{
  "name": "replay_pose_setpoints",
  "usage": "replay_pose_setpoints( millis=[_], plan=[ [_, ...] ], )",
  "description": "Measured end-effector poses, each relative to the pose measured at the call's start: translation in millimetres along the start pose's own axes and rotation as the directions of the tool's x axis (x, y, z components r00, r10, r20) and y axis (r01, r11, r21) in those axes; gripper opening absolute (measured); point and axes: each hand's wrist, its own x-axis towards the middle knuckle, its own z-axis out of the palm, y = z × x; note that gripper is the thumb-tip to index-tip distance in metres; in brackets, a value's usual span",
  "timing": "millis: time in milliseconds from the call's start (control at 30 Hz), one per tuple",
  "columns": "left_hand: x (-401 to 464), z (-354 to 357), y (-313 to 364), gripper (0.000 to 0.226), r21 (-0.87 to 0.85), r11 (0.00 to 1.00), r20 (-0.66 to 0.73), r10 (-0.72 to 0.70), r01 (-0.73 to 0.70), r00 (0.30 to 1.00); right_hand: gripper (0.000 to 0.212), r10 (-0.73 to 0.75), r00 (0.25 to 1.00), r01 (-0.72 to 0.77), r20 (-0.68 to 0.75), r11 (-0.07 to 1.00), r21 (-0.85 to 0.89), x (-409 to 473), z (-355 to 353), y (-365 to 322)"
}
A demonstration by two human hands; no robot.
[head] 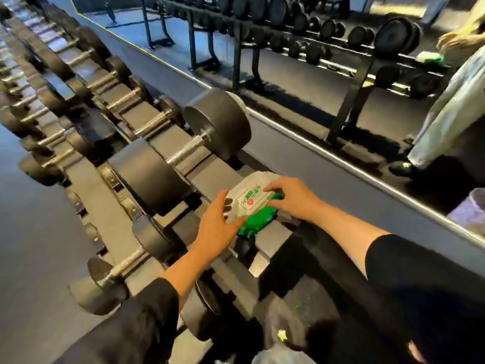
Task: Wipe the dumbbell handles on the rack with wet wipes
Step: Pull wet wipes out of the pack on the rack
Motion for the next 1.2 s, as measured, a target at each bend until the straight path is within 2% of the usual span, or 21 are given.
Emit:
replay_pose_setpoints(
  millis=[100,267,367,500,667,800,867,933,1000,1100,1167,1200],
  plan=[
    [25,26,3,0.074,0.09,0.995,-0.143,-0.028,0.042,0.989,0.049,-0.145,0.984,0.158,0.108,0.98,-0.119,30,-6,22],
    [34,56,6,0.061,0.03,0.997,-0.282,-0.059,0.07,0.958,0.058,-0.31,0.897,0.356,0.316,0.929,-0.101,61,-18,36],
    [35,70,-9,0.073,0.034,0.985,-0.316,-0.152,0.171,0.936,0.055,-0.375,0.815,0.467,0.441,0.876,-0.118,75,-10,40],
    [33,79,-13,0.077,0.022,0.973,-0.357,-0.207,0.229,0.911,0.051,-0.423,0.809,0.492,0.408,0.867,-0.079,86,-6,49],
    [36,84,-14,0.087,0.031,0.967,-0.385,-0.22,0.251,0.896,0.045,-0.435,0.81,0.45,0.392,0.891,0.061,94,-4,52],
    [37,86,-13,0.098,-0.001,0.972,-0.401,-0.216,0.235,0.89,0.026,-0.47,0.808,0.437,0.355,0.882,0.175,105,-4,44],
    [37,86,-12,0.104,-0.029,0.98,-0.44,-0.188,0.195,0.878,0.03,-0.464,0.816,0.413,0.345,0.885,0.214,112,-2,41],
    [38,85,-13,0.107,0.049,0.988,-0.481,-0.104,0.145,0.87,0.048,-0.458,0.83,0.401,0.32,0.887,0.23,117,3,37],
    [38,85,-16,0.104,0.199,0.973,-0.479,-0.009,0.119,0.878,0.055,-0.439,0.849,0.372,0.293,0.892,0.259,121,9,35],
    [39,82,-24,0.1,0.318,0.94,-0.438,0.03,0.124,0.899,0.044,-0.427,0.873,0.354,0.234,0.887,0.297,131,14,32],
    [40,78,-28,0.101,0.329,0.934,-0.415,0.01,0.14,0.91,0.014,-0.416,0.89,0.34,0.188,0.879,0.335,134,13,28],
    [42,75,-29,0.104,0.32,0.935,-0.404,-0.012,0.154,0.915,0.026,-0.398,0.905,0.333,0.149,0.882,0.332,134,10,26]
  ],
)
